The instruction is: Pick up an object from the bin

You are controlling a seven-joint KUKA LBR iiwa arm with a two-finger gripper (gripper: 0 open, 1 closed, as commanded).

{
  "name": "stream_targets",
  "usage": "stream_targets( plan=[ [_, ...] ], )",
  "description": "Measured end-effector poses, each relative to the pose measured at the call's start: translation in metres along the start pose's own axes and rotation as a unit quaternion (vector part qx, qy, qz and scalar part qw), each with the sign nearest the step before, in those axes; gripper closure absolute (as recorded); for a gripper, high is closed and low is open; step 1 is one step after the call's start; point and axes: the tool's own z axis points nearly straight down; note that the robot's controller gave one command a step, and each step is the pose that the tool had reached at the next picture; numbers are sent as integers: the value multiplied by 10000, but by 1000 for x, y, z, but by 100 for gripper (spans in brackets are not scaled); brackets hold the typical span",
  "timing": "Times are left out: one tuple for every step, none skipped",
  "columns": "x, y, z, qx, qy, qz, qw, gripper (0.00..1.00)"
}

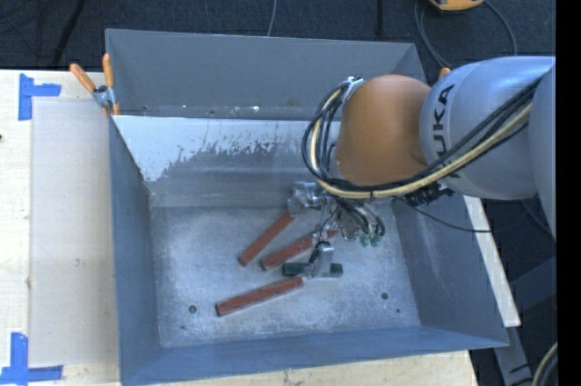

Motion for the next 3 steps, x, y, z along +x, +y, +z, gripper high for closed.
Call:
stream_targets(
  plan=[
    [-8, 14, 55, -9, 24, -1027, 9947, 100],
    [-8, 14, 59, -12, -5, -1017, 9948, 0],
    [-8, 14, 59, -13, -5, -1014, 9948, 0]
  ],
)
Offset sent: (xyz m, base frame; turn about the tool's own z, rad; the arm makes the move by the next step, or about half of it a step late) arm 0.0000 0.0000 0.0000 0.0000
